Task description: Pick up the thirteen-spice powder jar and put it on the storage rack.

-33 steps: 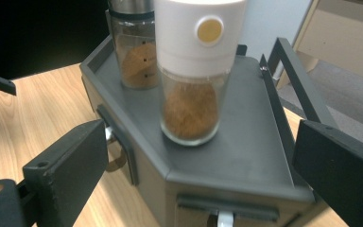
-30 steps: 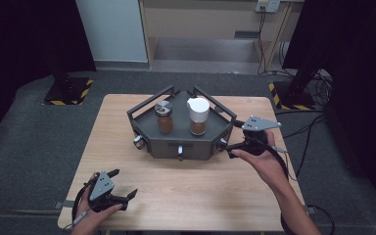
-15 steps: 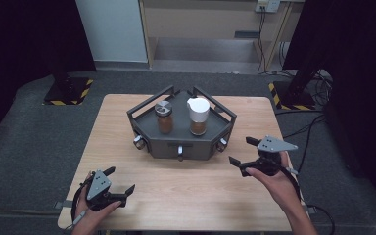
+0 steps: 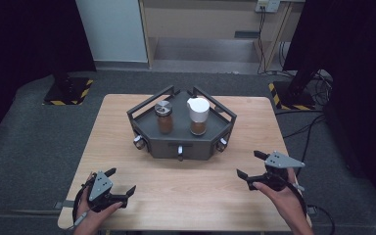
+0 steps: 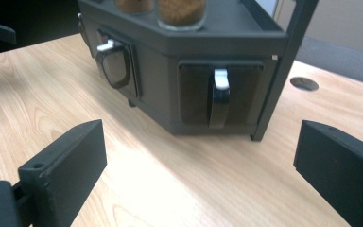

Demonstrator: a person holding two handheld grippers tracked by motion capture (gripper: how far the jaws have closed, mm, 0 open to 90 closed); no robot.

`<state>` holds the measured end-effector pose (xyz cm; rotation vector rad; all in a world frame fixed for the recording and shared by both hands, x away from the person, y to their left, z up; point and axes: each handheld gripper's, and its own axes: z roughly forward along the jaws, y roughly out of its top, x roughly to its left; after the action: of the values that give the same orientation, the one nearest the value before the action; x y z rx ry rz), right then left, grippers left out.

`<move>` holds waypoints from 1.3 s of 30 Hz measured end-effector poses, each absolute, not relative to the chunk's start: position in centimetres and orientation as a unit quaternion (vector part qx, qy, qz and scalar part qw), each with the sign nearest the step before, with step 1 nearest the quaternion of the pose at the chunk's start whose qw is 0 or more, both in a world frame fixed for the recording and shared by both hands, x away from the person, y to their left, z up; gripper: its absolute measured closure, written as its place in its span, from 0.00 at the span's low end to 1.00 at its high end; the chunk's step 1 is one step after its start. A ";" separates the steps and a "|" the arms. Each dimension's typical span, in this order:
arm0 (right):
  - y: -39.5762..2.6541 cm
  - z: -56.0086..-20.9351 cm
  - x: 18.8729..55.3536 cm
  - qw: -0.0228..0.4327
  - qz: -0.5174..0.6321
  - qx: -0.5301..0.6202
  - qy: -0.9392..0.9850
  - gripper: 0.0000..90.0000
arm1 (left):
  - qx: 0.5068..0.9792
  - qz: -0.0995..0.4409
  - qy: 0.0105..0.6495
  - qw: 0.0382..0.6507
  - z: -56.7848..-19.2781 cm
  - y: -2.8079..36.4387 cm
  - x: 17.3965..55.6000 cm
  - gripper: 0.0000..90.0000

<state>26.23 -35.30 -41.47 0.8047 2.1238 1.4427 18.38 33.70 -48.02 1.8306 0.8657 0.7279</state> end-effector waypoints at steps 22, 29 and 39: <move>-37.1 -46.7 22.1 0.237 0.530 0.335 0.742 0.04 | 0.729 0.313 0.376 0.480 -48.0 34.0 17.0 0.04; -37.7 -47.8 21.2 0.247 0.536 0.348 0.729 0.03 | 0.721 0.317 0.382 0.482 -48.2 33.9 16.9 0.04; -37.6 -48.1 20.8 0.250 0.538 0.350 0.725 0.03 | 0.730 0.314 0.371 0.480 -48.1 33.6 17.1 0.04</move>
<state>20.83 -37.64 -48.12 0.9537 1.9728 1.4656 17.09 33.57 -48.12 1.7810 0.9053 0.7671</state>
